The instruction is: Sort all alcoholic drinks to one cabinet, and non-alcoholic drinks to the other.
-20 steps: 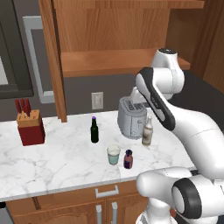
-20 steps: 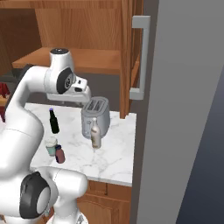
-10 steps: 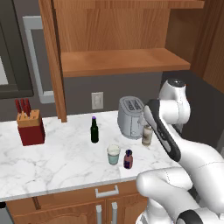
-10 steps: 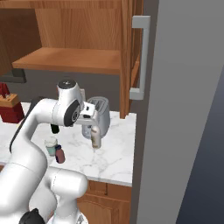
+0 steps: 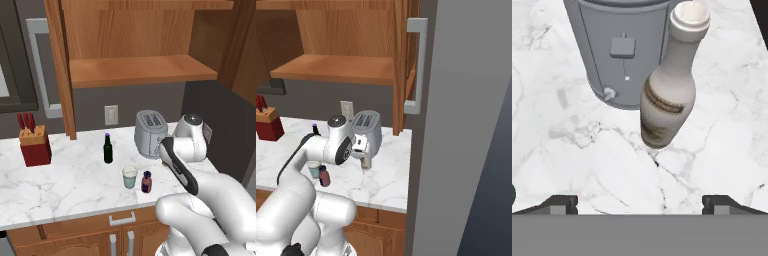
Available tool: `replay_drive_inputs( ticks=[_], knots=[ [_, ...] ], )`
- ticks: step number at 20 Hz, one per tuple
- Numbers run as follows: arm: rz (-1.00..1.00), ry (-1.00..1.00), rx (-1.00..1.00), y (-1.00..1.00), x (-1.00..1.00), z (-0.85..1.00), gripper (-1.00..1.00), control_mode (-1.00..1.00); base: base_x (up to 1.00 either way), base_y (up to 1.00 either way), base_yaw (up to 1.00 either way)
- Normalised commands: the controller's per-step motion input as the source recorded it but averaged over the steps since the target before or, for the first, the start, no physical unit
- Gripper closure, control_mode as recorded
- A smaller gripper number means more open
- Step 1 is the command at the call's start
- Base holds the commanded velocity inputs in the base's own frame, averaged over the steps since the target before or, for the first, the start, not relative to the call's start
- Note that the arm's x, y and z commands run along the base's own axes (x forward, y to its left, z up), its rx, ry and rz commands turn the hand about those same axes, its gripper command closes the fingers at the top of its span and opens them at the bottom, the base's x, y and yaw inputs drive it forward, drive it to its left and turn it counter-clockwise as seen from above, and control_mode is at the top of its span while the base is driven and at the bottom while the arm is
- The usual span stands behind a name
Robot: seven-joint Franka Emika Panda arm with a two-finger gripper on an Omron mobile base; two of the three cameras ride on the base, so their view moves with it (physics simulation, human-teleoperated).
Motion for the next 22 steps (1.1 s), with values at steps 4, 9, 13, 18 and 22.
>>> replay_drive_inputs(
  ticks=[4, 9, 13, 18, 22],
  knots=[
    [-0.03, 0.0, 0.0, -0.06, 0.46, -0.29, -1.0, -1.0, 0.0, 0.0, 0.0],
    [-0.02, 0.0, 0.0, -0.12, 0.38, -0.04, -1.0, -1.0, 0.0, 0.0, 0.0],
    [-0.02, 0.0, 0.0, -0.13, 0.36, 0.0, -1.0, -1.0, 0.0, 0.0, 0.0],
    [-0.03, 0.0, 0.0, -0.07, 0.43, 0.0, -1.0, -1.0, 0.0, 0.0, 0.0],
    [-0.01, 0.0, 0.0, -0.06, 0.36, -0.07, -1.0, -1.0, 0.0, 0.0, 0.0]
  ],
)
